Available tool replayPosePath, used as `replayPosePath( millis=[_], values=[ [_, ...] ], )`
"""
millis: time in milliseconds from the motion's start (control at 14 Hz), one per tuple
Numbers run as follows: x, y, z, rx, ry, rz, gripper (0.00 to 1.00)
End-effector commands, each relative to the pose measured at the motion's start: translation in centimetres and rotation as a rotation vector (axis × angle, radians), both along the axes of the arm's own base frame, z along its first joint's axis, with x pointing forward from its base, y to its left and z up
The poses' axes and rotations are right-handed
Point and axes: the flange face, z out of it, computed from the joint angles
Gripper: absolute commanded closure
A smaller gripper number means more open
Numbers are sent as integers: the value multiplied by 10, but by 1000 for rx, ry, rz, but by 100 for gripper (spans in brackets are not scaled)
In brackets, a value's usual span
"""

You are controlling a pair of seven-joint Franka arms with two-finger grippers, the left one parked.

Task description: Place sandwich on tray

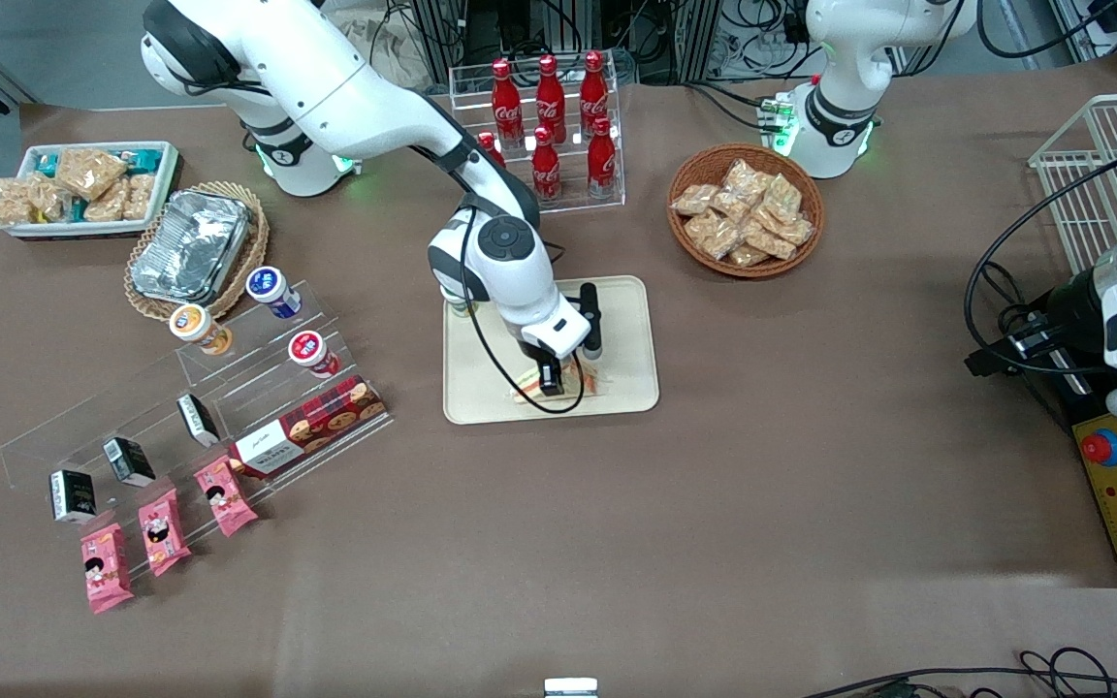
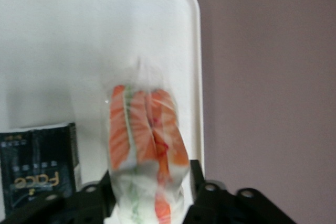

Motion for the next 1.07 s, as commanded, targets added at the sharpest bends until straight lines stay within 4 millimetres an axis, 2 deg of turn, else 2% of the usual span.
replayPosePath(
  millis=[0,214,357,500,714,786,857,1000],
  values=[
    [13,-6,30,-22,-4,-62,1],
    [32,-40,88,-47,3,-255,1],
    [35,-63,131,-87,18,-331,1],
    [39,-94,179,-106,51,-430,1],
    [46,-158,249,-118,65,-618,1],
    [47,-184,272,-111,70,-766,1],
    [52,-214,290,-101,70,-913,1],
    [52,-262,326,-85,67,-1036,1]
  ],
)
